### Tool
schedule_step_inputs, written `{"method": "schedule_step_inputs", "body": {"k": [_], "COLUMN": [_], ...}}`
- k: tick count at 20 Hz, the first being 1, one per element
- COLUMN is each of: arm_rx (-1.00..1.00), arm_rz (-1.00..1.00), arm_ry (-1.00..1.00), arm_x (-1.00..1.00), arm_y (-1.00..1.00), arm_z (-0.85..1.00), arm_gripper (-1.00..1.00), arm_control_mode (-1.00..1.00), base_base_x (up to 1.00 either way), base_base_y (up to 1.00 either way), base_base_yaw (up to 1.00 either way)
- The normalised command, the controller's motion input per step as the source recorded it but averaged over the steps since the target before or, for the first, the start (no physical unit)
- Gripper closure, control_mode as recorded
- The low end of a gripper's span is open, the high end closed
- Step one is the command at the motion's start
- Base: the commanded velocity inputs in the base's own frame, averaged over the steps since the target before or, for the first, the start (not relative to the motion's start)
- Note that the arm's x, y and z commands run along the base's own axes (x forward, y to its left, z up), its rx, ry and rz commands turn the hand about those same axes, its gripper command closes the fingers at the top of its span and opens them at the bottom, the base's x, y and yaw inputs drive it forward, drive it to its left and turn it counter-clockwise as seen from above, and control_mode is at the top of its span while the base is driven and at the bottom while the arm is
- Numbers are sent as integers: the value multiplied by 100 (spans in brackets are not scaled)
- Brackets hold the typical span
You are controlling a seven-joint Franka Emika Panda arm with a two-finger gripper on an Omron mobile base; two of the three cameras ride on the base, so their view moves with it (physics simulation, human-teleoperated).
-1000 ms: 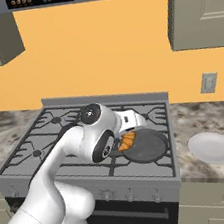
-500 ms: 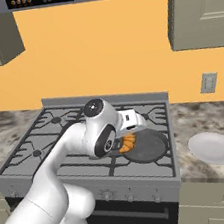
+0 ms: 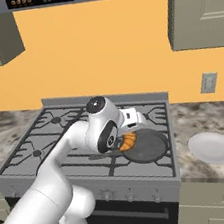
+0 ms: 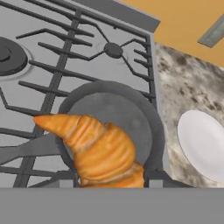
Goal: Pick the croissant and place it on the pan. Then turn on the stove to warm the croissant.
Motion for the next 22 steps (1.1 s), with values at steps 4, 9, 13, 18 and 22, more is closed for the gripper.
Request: {"method": "schedule_step_inputs", "body": {"k": [4, 9, 13, 18, 22], "arm_rx": [0, 0, 0, 0, 0], "arm_rz": [0, 0, 0, 0, 0], "arm_ry": [0, 0, 0, 0, 0], "arm_x": [25, 22, 14, 5, 14], "arm_y": [-13, -7, -3, -5, -15], "arm_z": [-28, -20, -23, -26, -14], "arm_gripper": [100, 100, 100, 100, 100], "arm_control_mode": [-100, -100, -100, -100, -100], "base_base_x": [0, 0, 0, 0, 0], "base_base_y": [0, 0, 0, 0, 0], "base_base_yaw": [0, 0, 0, 0, 0]}}
